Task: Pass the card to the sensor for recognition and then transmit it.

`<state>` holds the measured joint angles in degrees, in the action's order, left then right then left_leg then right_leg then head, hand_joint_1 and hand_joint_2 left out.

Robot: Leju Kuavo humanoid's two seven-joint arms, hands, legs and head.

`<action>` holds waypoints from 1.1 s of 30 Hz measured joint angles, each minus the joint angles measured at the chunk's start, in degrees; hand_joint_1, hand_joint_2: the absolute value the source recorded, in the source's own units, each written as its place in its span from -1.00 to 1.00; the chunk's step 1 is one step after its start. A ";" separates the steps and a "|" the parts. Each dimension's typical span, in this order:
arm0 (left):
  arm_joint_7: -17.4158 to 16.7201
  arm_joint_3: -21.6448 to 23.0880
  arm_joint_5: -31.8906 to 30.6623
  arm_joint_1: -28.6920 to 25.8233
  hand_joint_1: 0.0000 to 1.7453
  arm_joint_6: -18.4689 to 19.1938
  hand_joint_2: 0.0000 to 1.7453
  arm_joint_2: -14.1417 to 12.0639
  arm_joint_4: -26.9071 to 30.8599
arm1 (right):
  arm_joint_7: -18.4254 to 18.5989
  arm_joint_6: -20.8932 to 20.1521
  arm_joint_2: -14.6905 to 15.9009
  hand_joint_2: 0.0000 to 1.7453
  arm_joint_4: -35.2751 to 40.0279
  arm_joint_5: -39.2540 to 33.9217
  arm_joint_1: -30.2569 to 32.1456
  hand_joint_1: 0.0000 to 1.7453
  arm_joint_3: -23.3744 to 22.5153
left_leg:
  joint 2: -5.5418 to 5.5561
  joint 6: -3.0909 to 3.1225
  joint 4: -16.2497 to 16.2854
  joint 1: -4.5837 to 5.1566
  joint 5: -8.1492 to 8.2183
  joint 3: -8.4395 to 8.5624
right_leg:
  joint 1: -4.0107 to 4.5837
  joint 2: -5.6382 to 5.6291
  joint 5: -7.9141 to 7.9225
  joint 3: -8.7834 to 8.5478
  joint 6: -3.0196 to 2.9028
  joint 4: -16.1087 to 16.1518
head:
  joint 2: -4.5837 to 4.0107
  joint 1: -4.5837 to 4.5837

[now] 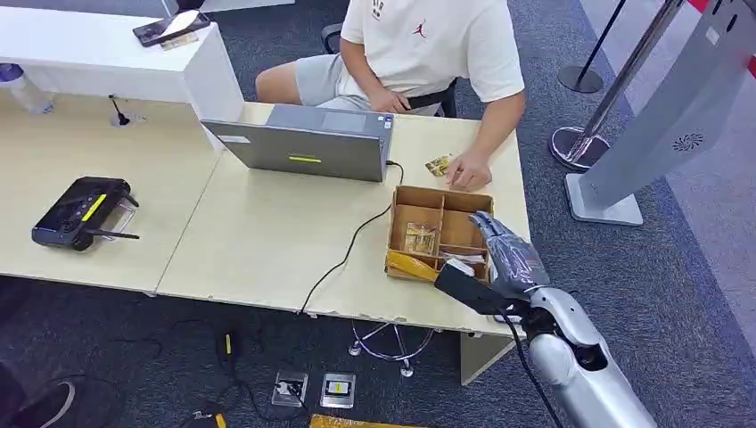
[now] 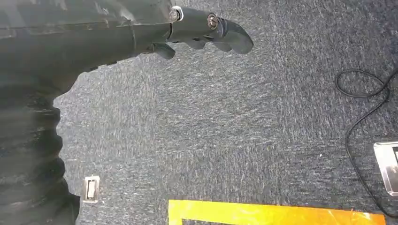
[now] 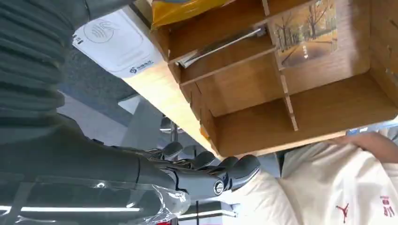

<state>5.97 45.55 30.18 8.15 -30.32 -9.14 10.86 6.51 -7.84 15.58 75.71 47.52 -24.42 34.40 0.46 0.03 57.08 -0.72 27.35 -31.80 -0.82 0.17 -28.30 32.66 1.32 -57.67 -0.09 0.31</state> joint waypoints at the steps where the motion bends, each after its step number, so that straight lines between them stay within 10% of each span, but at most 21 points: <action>1: 0.02 0.00 -0.09 0.00 -1.00 0.00 1.00 0.00 0.00 | -0.15 1.31 0.00 1.00 -0.26 0.46 0.02 -1.00 0.09 | 0.00 0.00 0.00 0.00 0.00 0.00 | 0.00 0.00 0.00 0.00 0.00 0.00 | 0.00 0.00; 16: 0.61 0.35 -0.57 0.03 -1.00 0.02 1.00 0.00 0.00 | -5.53 13.89 -2.80 1.00 -11.97 4.19 -2.37 -1.00 0.74 | 0.00 0.00 0.00 0.00 0.00 0.00 | 0.00 0.00 0.00 -0.01 0.00 -0.01 | 0.00 0.00; 33: 0.70 0.37 -0.48 0.03 -1.00 0.00 1.00 0.00 0.00 | -7.02 15.43 -5.22 1.00 -21.33 4.07 -4.82 -1.00 1.16 | 0.01 -0.02 0.00 0.00 -0.02 0.00 | 0.00 0.01 0.00 -0.01 0.00 -0.01 | 0.00 0.00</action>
<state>6.67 45.92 29.70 8.19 -30.32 -9.14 10.86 -0.50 7.58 10.36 54.38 51.58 -29.24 35.56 0.46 0.01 57.09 -0.73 27.33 -31.80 -0.82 0.18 -28.30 32.65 1.32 -57.67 -0.09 0.31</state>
